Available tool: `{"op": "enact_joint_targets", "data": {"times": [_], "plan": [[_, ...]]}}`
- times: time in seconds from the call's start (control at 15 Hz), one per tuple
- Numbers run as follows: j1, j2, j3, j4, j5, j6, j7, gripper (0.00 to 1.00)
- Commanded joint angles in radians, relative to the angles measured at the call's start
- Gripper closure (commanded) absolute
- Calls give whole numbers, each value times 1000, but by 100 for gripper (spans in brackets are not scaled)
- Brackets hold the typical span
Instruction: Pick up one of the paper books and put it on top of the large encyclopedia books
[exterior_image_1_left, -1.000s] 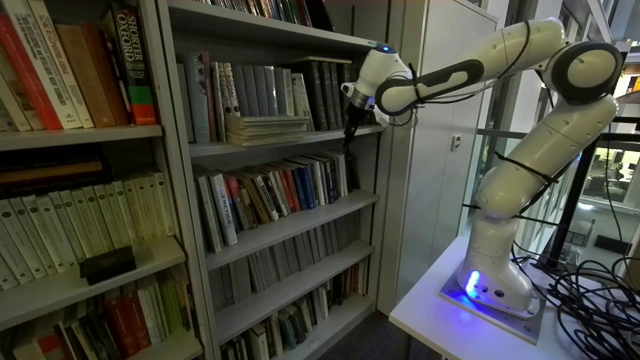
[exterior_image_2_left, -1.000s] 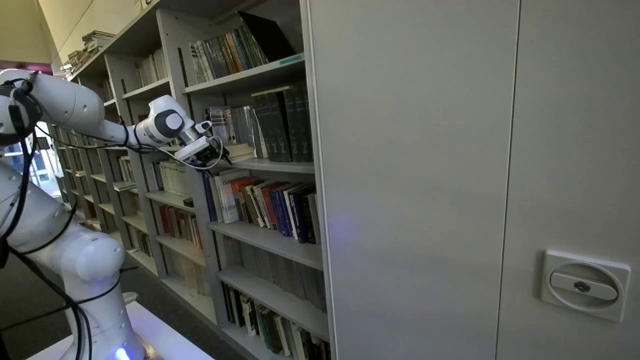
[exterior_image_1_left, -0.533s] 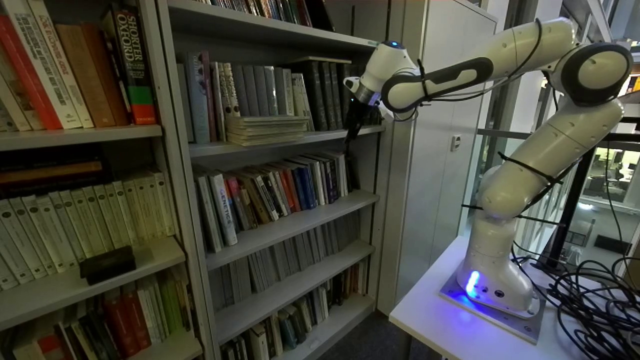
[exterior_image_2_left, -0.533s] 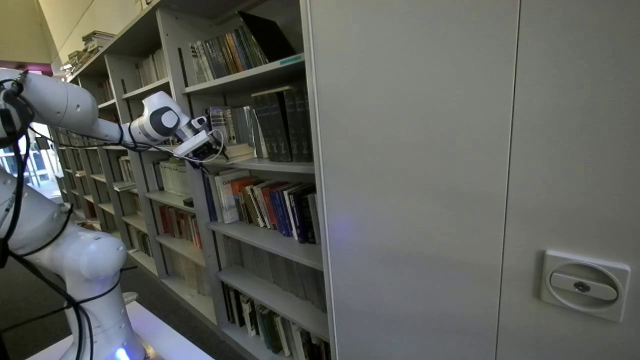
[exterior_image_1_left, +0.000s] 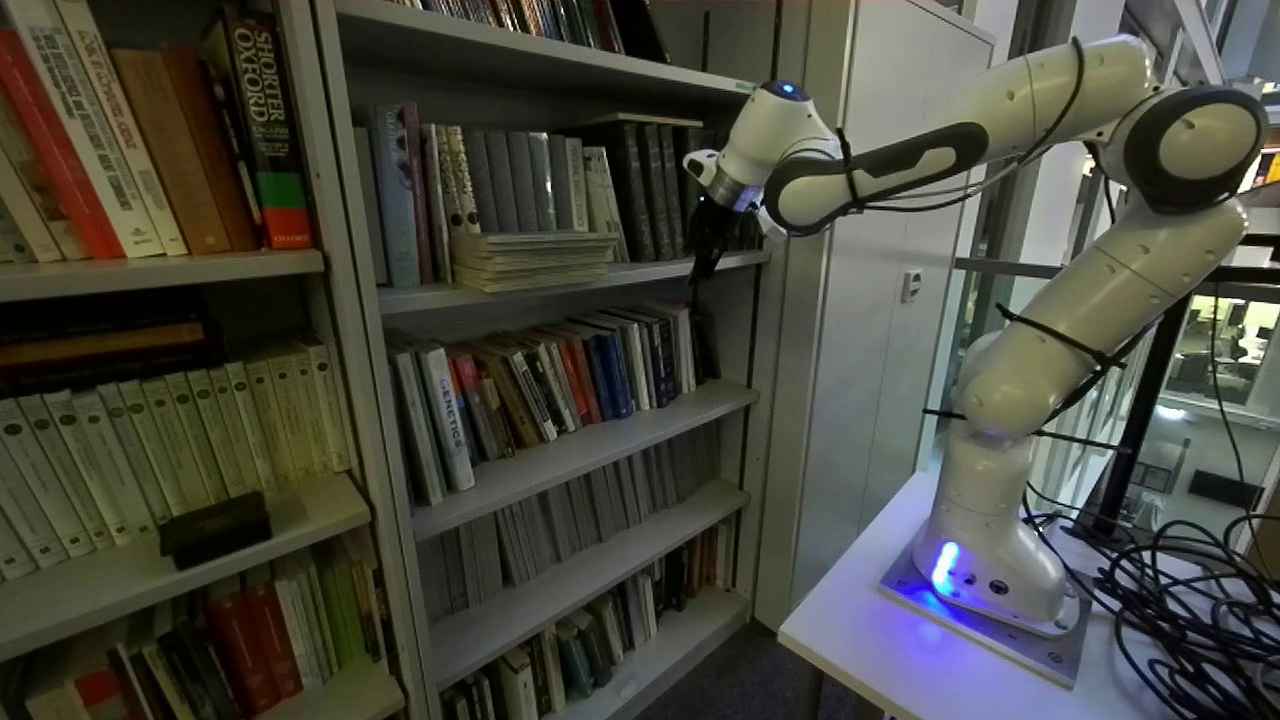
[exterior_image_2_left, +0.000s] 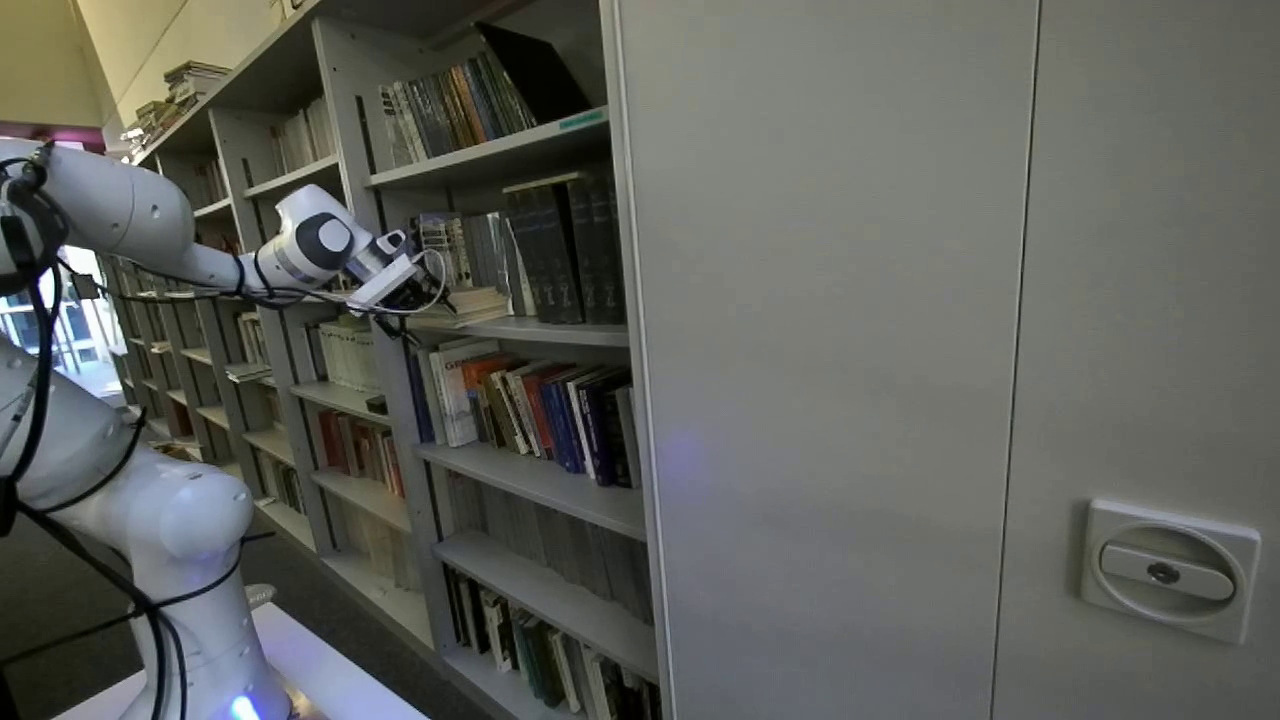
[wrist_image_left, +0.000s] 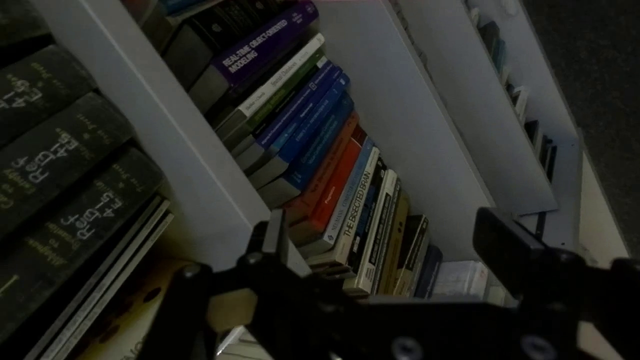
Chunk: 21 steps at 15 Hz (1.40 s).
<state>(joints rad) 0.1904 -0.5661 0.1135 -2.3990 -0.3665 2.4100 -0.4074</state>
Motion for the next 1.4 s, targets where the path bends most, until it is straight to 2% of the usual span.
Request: {"op": "enact_joint_targets", "data": {"times": [0.0, 0.4, 0.73, 0.8, 0.87, 1.33], "plan": [[-41, -14, 62, 20, -155, 19, -2, 0], [-68, -30, 135, 35, -463, 81, 93, 0], [-111, -39, 167, 56, -786, 192, 368, 0], [-100, -35, 160, 59, -808, 190, 415, 0], [-47, -21, 131, 48, -751, 145, 347, 0], [-36, -12, 133, 47, -772, 160, 357, 0]]}}
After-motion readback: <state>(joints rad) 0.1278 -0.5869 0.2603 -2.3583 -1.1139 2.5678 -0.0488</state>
